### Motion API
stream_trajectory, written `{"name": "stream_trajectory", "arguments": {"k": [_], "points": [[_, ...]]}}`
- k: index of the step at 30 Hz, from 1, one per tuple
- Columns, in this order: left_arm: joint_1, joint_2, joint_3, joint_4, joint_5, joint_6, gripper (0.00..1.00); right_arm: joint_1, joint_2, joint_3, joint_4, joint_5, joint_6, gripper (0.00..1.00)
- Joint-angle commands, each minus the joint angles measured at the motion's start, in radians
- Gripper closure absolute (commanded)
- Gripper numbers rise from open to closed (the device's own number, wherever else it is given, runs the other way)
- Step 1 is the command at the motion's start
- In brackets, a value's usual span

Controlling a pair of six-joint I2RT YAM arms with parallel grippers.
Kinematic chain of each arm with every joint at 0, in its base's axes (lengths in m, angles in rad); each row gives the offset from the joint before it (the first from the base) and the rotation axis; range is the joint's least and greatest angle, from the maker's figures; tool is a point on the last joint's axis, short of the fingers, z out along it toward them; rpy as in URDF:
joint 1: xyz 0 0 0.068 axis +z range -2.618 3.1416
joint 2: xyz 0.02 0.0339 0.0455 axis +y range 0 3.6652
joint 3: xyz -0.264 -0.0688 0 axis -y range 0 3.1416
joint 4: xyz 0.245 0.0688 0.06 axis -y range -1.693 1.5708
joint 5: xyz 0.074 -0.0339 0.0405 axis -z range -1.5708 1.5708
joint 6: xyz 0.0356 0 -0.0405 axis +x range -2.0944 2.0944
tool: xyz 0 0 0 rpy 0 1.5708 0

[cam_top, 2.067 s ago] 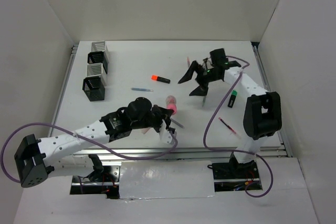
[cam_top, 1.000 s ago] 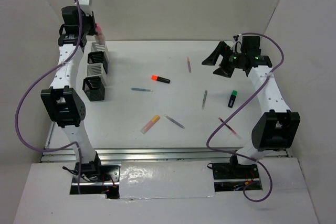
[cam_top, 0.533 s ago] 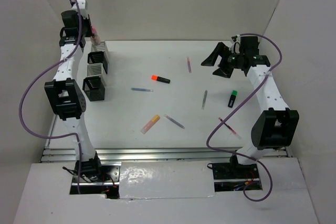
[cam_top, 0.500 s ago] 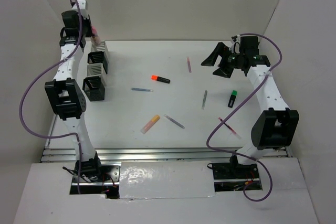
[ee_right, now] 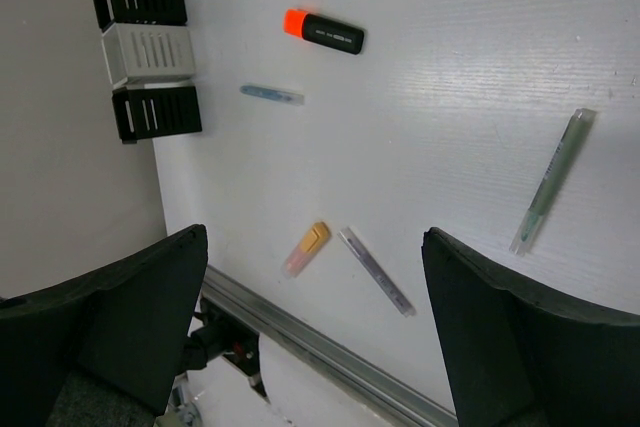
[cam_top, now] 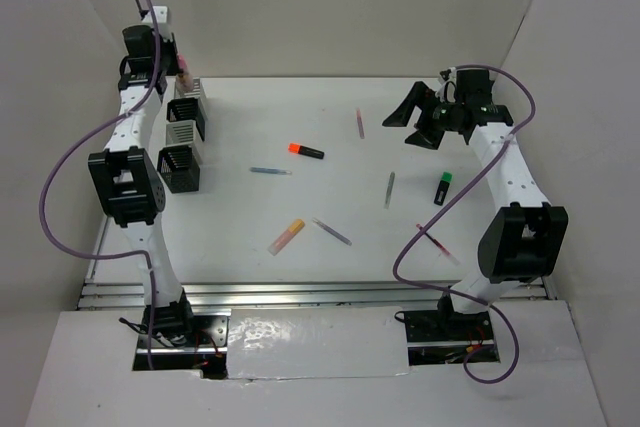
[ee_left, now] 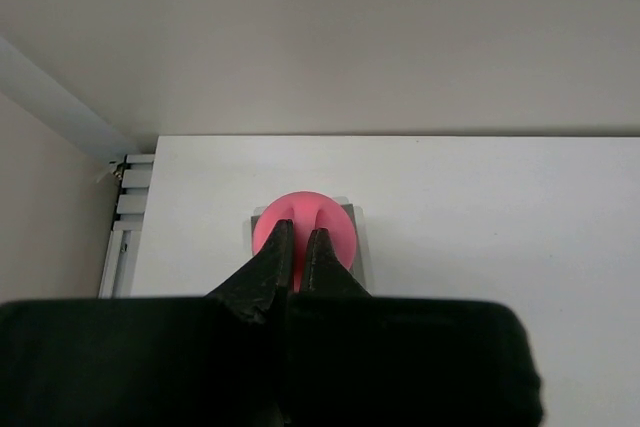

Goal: Sort the stationery into containers
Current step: Place the stationery in the storage box.

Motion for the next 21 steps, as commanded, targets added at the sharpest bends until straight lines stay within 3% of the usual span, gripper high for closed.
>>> {"name": "stream_trajectory", "arguments": {"k": [1,21], "points": [[0.006,0.020,0.045,0.068,-0.007,0.002,1.00,0.008,0.002,-0.001,0.001,0.007,-0.021,0.06],[-0.012,0.110,0.044,0.076,-0.049,0.047,0.98,0.008,0.024,-0.010,0.004,0.017,-0.016,0.06]]}}
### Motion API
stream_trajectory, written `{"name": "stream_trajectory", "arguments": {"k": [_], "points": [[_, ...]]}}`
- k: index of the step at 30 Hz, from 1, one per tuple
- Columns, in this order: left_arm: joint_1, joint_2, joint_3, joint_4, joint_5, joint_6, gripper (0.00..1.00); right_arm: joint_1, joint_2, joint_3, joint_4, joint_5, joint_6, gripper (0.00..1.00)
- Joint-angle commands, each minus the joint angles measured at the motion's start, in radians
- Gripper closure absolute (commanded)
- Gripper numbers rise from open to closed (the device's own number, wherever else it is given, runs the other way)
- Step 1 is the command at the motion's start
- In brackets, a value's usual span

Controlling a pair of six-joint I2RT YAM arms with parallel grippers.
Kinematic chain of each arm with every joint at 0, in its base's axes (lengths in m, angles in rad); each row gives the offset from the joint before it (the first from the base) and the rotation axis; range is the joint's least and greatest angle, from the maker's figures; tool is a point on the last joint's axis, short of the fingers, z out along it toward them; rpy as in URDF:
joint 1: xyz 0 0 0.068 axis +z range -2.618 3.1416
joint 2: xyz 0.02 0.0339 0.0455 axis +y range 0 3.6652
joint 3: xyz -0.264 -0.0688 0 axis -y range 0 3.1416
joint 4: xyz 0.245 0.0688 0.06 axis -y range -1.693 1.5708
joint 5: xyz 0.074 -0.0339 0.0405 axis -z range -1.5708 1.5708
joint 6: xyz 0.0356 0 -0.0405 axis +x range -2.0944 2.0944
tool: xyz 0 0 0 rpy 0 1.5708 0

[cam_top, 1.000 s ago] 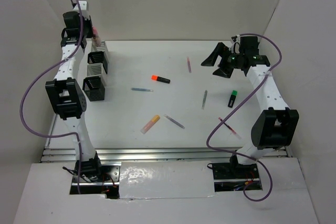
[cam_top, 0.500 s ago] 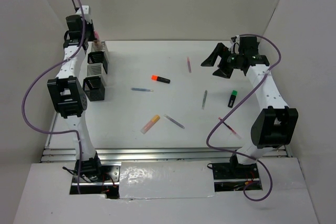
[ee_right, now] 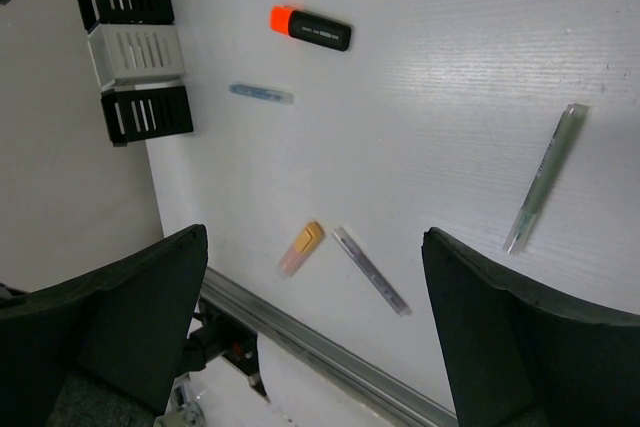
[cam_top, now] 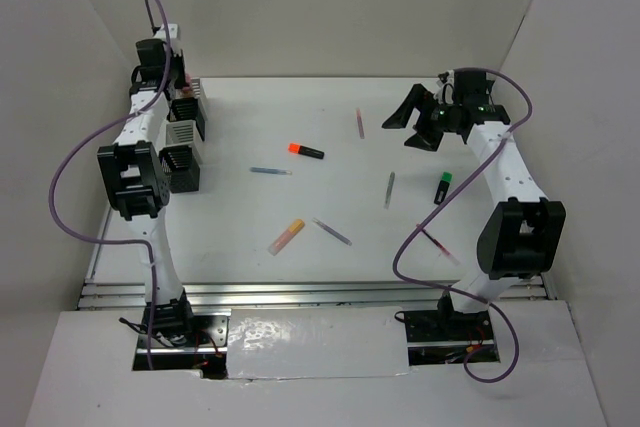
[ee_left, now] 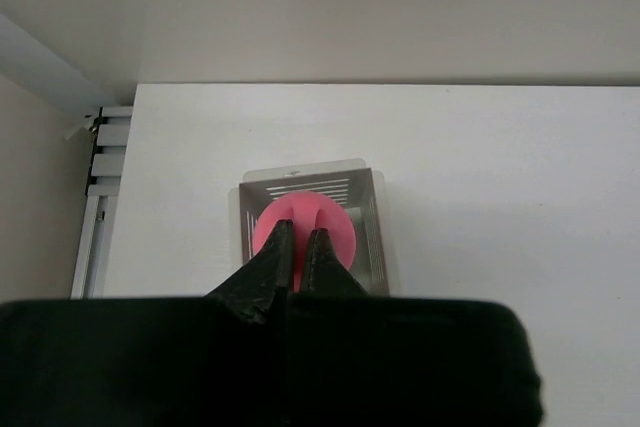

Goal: Sort the stationery into containers
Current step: Place the stationery in the storage box.

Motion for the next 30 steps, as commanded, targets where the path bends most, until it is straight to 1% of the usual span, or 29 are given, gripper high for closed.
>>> {"name": "stream_trajectory", "arguments": {"k": [1,7,8,10,18,20,23,24,26,27,28,30], "points": [[-0.005,0.015,0.043,0.077,-0.023,0.039,0.98,0.007,-0.001,-0.008,0.002,0.010,-0.019,0.06],[-0.002,0.027,0.039,0.077,-0.020,0.025,0.97,0.008,0.010,-0.005,0.000,0.010,-0.018,0.06],[-0.001,0.030,0.039,0.075,-0.020,-0.013,0.97,0.008,0.010,-0.007,0.002,0.009,-0.018,0.06],[0.003,0.034,0.036,0.075,-0.010,-0.033,0.96,0.008,0.012,-0.004,-0.001,0.009,-0.018,0.06],[0.000,0.057,0.040,0.072,-0.030,-0.025,0.90,0.008,0.010,-0.011,0.000,0.012,-0.018,0.06],[0.001,0.061,0.039,0.075,-0.032,-0.022,0.86,0.008,0.010,-0.016,0.005,0.009,-0.016,0.06],[0.000,0.064,0.040,0.078,-0.033,-0.008,0.77,0.008,0.010,-0.014,0.003,0.009,-0.016,0.06],[0.001,0.064,0.039,0.081,-0.035,-0.007,0.70,0.008,0.010,-0.013,0.002,0.007,-0.018,0.06],[0.004,0.063,0.037,0.081,-0.032,-0.008,0.63,0.008,0.010,-0.013,0.000,0.009,-0.016,0.06],[0.004,0.060,0.037,0.083,-0.029,-0.010,0.58,0.008,0.009,-0.014,0.003,0.007,-0.016,0.06],[0.007,0.060,0.037,0.084,-0.026,-0.010,0.55,0.008,0.007,-0.016,0.005,0.009,-0.016,0.06],[0.006,0.052,0.036,0.089,-0.016,-0.007,0.55,0.008,0.009,-0.016,0.005,0.004,-0.018,0.06]]}}
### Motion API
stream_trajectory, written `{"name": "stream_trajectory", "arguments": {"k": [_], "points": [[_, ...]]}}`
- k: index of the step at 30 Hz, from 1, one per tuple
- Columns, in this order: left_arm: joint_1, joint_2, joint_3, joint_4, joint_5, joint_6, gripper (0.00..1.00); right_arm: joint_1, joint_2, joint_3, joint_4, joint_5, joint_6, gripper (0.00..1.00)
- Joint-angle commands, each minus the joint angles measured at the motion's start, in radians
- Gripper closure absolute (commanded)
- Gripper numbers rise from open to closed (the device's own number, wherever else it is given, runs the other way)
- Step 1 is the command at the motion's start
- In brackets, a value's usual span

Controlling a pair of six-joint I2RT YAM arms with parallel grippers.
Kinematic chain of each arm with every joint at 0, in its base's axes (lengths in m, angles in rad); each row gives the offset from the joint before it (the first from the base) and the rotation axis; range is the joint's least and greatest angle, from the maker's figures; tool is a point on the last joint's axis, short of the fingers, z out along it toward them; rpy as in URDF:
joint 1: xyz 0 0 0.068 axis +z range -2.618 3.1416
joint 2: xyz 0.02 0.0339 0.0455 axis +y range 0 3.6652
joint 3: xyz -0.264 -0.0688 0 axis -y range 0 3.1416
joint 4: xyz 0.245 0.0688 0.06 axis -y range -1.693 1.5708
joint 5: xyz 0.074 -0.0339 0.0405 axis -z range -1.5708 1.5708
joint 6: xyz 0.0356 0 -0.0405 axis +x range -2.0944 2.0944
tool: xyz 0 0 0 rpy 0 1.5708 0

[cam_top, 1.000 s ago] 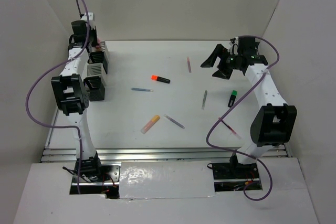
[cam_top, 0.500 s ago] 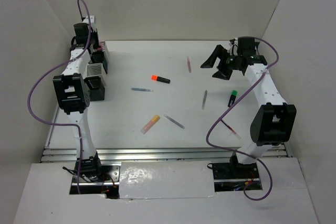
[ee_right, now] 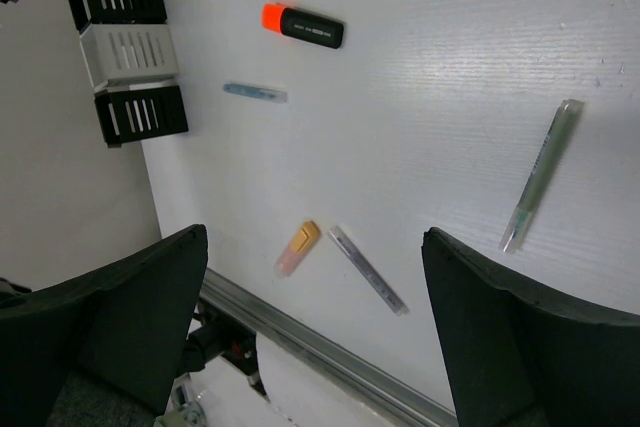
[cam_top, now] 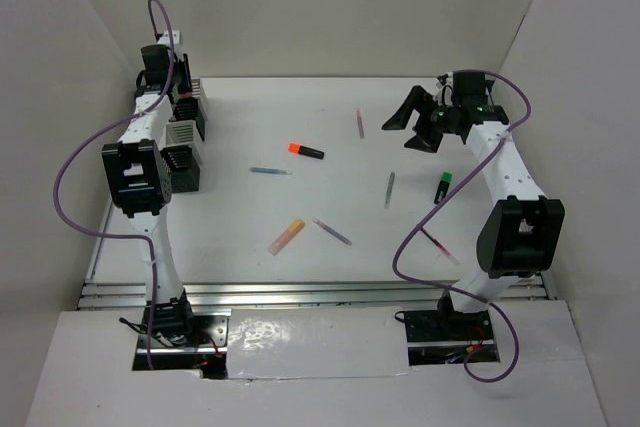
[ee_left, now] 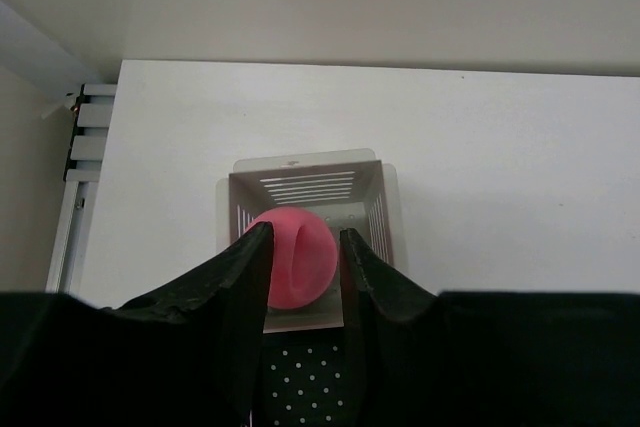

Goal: Sort the stationery into containers
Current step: Place the stationery in the storage box, then pick up the pen from the center of the board.

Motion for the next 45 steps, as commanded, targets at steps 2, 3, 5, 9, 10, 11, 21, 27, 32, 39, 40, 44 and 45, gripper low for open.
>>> {"name": "stream_trajectory", "arguments": {"k": [2,3,5,9,10,11,21,27,32,39,40,44,45], "points": [[0.009,-0.017,0.037,0.068,0.028,0.006,0.55,0.008,-0.004,-0.007,0.007,-0.002,-0.018,0.06],[0.009,-0.023,0.037,0.071,0.034,0.003,0.56,0.007,-0.007,-0.010,0.007,-0.002,-0.018,0.06],[0.014,-0.042,0.034,0.073,0.061,-0.016,0.59,0.007,-0.012,-0.009,0.005,-0.001,-0.021,0.06],[0.027,-0.124,0.016,0.148,0.129,-0.072,0.58,0.008,-0.024,-0.013,0.008,0.002,-0.036,0.07],[0.035,-0.158,0.022,0.159,0.147,-0.075,0.56,0.008,-0.031,-0.013,0.007,0.002,-0.042,0.07],[0.037,-0.187,0.031,0.160,0.164,-0.072,0.53,0.008,-0.033,-0.012,0.005,0.001,-0.055,0.07],[0.055,-0.439,-0.109,0.029,0.379,0.017,0.26,0.120,-0.068,0.047,-0.054,0.068,-0.260,0.07],[0.077,-0.675,-0.465,0.038,0.609,-0.036,0.27,0.353,0.001,0.082,-0.029,0.392,-0.484,0.09],[0.080,-0.814,-0.645,-0.083,0.826,0.015,0.28,0.471,0.169,0.195,-0.038,0.521,-0.634,0.09],[0.035,-0.950,-0.874,-0.160,0.824,0.151,0.25,0.519,0.410,0.396,-0.079,0.515,-0.659,0.11],[0.028,-0.963,-0.886,-0.172,0.818,0.167,0.25,0.528,0.427,0.424,-0.079,0.513,-0.664,0.12],[0.003,-0.983,-0.940,-0.235,0.789,0.236,0.25,0.569,0.456,0.435,-0.069,0.480,-0.688,0.17],[0.004,-0.990,-0.951,-0.235,0.793,0.233,0.25,0.585,0.446,0.412,-0.058,0.475,-0.706,0.19]]}}
